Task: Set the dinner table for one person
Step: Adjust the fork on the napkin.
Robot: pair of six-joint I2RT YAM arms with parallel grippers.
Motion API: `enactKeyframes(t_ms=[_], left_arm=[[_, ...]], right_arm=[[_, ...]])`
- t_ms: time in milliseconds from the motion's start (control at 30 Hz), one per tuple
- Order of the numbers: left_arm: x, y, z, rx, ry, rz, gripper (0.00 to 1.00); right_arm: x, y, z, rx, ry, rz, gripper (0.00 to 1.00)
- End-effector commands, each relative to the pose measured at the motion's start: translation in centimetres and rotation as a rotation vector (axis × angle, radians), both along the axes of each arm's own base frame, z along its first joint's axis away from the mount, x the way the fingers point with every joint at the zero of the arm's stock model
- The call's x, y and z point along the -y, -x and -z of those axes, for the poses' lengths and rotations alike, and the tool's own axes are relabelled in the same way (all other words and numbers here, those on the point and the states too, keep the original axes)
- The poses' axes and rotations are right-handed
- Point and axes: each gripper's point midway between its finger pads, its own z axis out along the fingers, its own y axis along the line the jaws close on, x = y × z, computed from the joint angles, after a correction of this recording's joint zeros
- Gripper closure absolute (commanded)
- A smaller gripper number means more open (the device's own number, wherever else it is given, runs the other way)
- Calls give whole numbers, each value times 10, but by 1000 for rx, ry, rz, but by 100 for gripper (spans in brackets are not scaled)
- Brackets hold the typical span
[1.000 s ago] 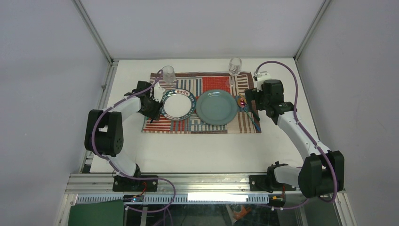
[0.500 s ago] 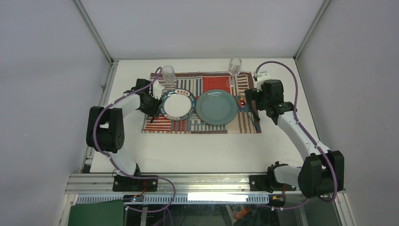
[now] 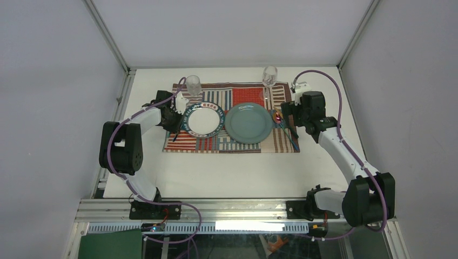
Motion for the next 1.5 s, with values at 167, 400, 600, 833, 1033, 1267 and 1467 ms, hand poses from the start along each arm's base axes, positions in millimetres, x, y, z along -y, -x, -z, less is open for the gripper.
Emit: enactKeyframes(t_ms=[167, 400, 600, 833, 1033, 1267, 1467], left_arm=[[1, -12, -16, 58, 12, 1, 88], [-7, -17, -21, 83, -21, -27, 89], [-12, -15, -16, 75, -40, -37, 89], [-18, -14, -15, 88, -40, -66, 87], [-25, -15, -16, 94, -43, -85, 87], [-27, -16, -16, 91, -40, -95, 87], [-31, -17, -17, 98, -45, -107, 87]], right_arm=[[-2, -7, -13, 40, -12, -13, 1], [-1, -7, -13, 40, -11, -11, 1], [-1, -6, -14, 42, -11, -13, 1], [-3, -6, -14, 40, -17, -19, 1], [-3, -6, -15, 41, -19, -21, 1], [-3, -5, -16, 42, -20, -22, 1], [-4, -5, -16, 42, -20, -22, 1]])
